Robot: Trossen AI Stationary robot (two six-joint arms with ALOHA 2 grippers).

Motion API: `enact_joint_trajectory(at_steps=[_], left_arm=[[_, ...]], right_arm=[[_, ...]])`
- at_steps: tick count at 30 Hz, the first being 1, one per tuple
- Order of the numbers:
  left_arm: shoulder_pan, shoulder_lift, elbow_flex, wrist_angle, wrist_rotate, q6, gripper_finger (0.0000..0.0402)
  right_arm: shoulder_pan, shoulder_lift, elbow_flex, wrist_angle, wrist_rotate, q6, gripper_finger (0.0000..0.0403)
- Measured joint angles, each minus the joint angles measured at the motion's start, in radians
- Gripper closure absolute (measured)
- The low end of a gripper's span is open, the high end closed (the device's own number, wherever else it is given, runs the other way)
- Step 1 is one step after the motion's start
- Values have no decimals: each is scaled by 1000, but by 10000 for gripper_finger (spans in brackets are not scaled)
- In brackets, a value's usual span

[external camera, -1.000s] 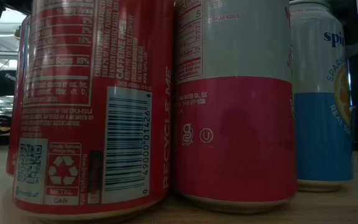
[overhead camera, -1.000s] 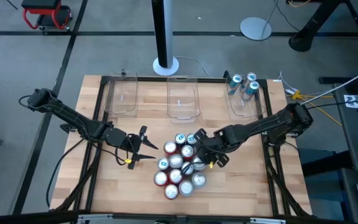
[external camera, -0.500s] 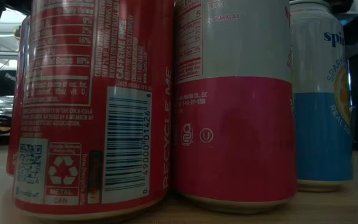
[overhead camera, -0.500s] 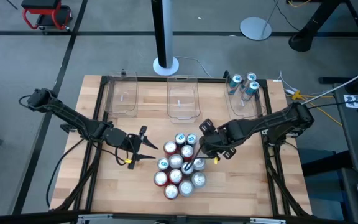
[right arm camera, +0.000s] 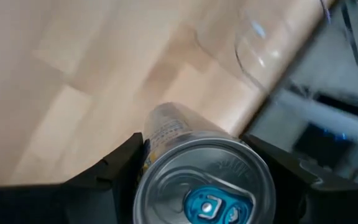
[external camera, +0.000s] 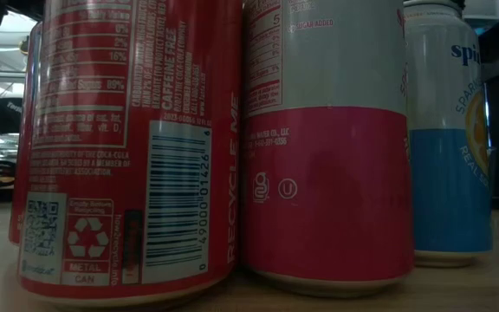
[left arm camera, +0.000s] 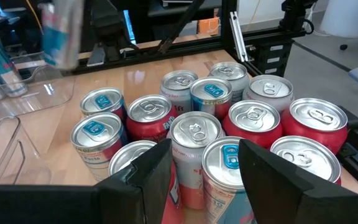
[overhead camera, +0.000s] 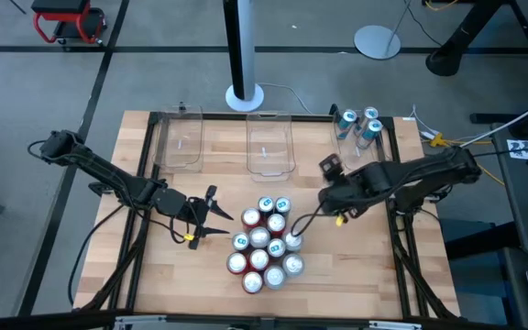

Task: Sort soda cans
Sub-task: Put the blue soda can into the top right transparent bin

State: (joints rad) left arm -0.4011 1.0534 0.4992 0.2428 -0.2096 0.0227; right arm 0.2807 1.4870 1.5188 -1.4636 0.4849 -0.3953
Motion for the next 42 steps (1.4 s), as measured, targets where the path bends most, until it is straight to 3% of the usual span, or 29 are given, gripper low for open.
enact_joint_trajectory(at_steps=[9,18,34,42], left_arm=[[0,0,0,0,0,2,227],[0,0,0,0,0,3,227],[0,0,0,-1,0,2,227],[0,0,0,-1,0,0,227]], right_arm=[[-140,-128,-13,-77,107,52,168],[-376,-152,-70,-44,106,-79,168],[-730,-151,-293,280,-14,-301,168],[-865,-151,-443,497,-149,-364,168]])
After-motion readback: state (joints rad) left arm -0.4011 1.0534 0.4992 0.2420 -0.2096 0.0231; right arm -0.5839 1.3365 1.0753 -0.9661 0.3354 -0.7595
